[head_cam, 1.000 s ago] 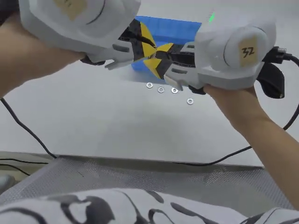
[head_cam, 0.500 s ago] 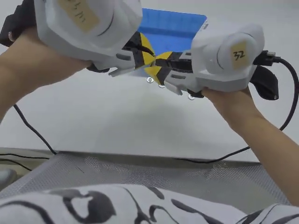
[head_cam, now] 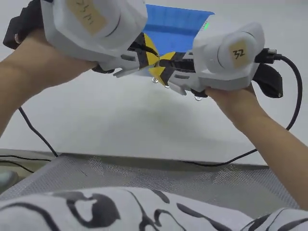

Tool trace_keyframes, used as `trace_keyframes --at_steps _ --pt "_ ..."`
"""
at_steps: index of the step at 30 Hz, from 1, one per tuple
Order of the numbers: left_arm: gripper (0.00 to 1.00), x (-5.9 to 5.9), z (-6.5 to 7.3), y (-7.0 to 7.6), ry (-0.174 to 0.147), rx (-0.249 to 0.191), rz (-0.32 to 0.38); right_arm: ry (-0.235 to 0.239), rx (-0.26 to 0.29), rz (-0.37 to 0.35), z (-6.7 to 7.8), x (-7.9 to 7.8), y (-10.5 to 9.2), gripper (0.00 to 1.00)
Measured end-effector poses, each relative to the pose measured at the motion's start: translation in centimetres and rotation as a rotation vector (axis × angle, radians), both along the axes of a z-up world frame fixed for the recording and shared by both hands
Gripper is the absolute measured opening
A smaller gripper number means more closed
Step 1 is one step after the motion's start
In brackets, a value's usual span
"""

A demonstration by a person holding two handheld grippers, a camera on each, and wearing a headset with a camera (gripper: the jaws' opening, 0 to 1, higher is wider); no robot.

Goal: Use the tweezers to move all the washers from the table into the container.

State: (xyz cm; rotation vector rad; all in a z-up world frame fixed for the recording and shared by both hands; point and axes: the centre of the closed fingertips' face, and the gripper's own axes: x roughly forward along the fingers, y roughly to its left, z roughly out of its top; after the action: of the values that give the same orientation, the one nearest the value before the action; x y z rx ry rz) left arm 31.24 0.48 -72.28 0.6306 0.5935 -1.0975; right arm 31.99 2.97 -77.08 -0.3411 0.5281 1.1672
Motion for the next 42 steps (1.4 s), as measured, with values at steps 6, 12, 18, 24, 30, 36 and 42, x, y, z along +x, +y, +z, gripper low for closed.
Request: trace_keyframes --at_steps 6,12,18,24,30,36,42 --pt "0.0 -0.2 0.0 -0.5 -0.004 0.004 -0.016 -0.007 -0.012 0.008 0.0 -0.1 -0.3 0.04" --pt "0.0 -0.2 0.0 -0.6 -0.01 0.012 -0.022 -0.016 -0.027 0.011 0.0 0.0 -0.5 0.03" --pt "0.0 -0.3 0.7 -0.7 -0.013 0.029 -0.05 -0.01 -0.022 0.012 0.5 -0.1 -0.4 0.03" --pt "0.0 -0.3 1.7 -0.7 -0.026 0.021 -0.06 -0.031 -0.026 0.016 1.7 0.0 -0.5 0.03" --pt "0.0 -0.3 1.6 -0.6 -0.028 0.025 -0.064 -0.028 -0.026 0.025 1.6 -0.1 -0.2 0.03" --pt "0.0 -0.3 1.1 -0.5 -0.024 0.029 -0.061 -0.01 -0.028 0.021 1.1 -0.1 -0.2 0.05" --pt "0.0 0.0 0.5 -0.4 -0.013 0.028 -0.052 0.023 -0.024 0.013 0.4 0.1 -0.2 0.05"
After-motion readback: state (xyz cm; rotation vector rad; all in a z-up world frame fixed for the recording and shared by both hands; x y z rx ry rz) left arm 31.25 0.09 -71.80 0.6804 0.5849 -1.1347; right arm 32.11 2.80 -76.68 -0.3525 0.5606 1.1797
